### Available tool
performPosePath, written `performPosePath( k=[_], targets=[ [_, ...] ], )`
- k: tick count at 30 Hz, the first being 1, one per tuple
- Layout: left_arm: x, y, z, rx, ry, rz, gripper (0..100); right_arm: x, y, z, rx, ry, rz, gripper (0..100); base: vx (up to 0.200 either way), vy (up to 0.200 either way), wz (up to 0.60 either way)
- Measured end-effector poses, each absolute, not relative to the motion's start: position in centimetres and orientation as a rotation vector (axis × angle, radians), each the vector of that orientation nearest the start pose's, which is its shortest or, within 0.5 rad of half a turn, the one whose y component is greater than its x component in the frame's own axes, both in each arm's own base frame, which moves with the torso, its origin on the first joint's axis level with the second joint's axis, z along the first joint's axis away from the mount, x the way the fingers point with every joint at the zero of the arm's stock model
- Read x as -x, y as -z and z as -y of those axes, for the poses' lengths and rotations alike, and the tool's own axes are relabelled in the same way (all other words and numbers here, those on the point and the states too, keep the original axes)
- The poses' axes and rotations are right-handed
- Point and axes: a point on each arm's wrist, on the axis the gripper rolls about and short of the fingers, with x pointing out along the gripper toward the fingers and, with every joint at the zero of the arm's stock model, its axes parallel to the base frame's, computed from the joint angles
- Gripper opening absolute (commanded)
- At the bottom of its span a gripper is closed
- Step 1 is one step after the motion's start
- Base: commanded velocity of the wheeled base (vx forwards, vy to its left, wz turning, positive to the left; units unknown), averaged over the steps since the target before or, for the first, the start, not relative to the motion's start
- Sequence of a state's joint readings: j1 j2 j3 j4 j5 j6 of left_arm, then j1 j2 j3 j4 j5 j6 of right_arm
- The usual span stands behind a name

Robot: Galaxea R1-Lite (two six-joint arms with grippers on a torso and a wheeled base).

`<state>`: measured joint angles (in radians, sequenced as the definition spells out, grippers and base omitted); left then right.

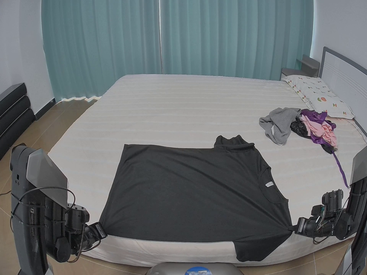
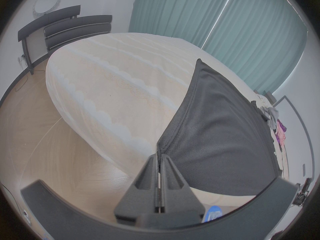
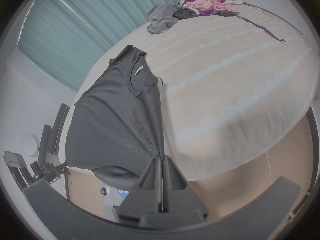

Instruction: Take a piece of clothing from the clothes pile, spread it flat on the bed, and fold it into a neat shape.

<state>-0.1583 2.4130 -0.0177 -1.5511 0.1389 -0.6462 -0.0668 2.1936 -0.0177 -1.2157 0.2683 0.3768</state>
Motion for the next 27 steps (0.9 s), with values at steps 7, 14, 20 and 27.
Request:
performPosePath(
  k=[7, 14, 20, 27],
  targets=[
    [-20.9, 5.3, 3.1, 0.444, -0.249, -0.846, 0, -19.5, 2.9, 0.7, -0.488, -0.013, -0.996, 0, 0.000, 0.000, 0.00],
    [-21.0, 5.3, 3.1, 0.456, -0.236, -0.844, 100, -19.9, 3.3, 0.6, -0.486, -0.023, -0.975, 100, 0.000, 0.000, 0.00],
    [-21.1, 5.1, 3.2, 0.471, -0.221, -0.834, 100, -20.3, 3.0, 0.7, -0.501, -0.022, -0.923, 100, 0.000, 0.000, 0.00],
    [-21.5, 3.9, 2.9, 0.500, -0.205, -0.775, 100, -20.6, 1.4, 1.7, -0.515, 0.001, -0.820, 100, 0.000, 0.000, 0.00]
  ],
)
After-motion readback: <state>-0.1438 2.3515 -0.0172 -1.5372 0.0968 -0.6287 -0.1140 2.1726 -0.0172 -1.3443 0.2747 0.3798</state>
